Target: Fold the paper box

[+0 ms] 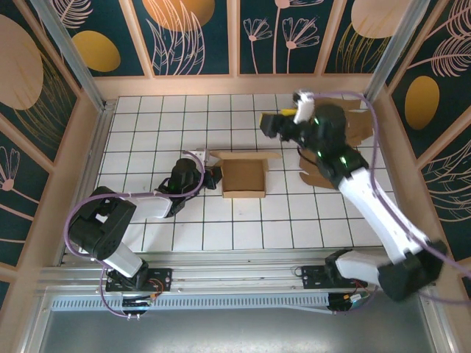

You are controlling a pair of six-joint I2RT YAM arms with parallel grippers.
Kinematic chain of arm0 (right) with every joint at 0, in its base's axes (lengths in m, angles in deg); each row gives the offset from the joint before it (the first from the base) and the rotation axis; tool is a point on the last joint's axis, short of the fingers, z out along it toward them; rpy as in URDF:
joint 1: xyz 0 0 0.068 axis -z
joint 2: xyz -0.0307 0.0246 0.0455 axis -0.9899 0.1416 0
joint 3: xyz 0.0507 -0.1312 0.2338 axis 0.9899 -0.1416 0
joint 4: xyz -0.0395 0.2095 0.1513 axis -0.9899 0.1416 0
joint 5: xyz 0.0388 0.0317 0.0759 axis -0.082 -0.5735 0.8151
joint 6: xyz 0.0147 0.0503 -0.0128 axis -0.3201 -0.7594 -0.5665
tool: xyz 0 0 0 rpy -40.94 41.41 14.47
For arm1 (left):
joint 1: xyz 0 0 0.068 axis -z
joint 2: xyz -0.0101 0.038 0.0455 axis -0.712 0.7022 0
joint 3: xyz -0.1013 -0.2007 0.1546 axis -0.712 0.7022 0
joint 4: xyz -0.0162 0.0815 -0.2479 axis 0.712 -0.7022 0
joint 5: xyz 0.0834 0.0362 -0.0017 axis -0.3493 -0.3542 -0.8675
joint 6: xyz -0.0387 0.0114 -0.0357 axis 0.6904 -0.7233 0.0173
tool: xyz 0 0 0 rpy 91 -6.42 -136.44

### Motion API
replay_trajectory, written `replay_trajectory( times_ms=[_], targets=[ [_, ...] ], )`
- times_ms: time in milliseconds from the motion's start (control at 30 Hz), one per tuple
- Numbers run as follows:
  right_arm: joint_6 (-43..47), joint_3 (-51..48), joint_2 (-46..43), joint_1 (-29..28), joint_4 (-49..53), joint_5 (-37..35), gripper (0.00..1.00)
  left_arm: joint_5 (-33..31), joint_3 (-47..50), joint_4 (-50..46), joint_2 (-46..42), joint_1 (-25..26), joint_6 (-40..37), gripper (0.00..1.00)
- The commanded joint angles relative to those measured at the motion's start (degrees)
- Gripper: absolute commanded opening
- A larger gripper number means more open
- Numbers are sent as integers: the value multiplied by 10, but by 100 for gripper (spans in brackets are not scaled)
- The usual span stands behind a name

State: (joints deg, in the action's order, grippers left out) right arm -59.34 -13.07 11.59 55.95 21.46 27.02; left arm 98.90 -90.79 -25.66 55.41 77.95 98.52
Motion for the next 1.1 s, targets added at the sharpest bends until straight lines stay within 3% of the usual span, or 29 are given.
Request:
replay_trajectory(
  times_ms=[0,200,433,600,767,933,1067],
  targets=[
    [18,77,108,7,174,68,79,40,14,-86,5,11,3,14],
    [-2,139,231,30,224,44,77,53,26,-71,-16,12,13,25],
    [4,90,244,34,185,12,77,36,49,-96,-89,13,34,27],
    [10,33,225,32,142,-13,69,-77,-27,-249,-180,12,67,31],
    [18,-56,222,23,89,2,62,-158,-131,-374,-190,6,68,36],
    [33,-107,226,18,60,-1,62,-132,-197,-406,-139,-1,62,37],
    [27,-82,196,18,75,27,63,-48,-261,-407,-59,-1,31,38]
  ],
)
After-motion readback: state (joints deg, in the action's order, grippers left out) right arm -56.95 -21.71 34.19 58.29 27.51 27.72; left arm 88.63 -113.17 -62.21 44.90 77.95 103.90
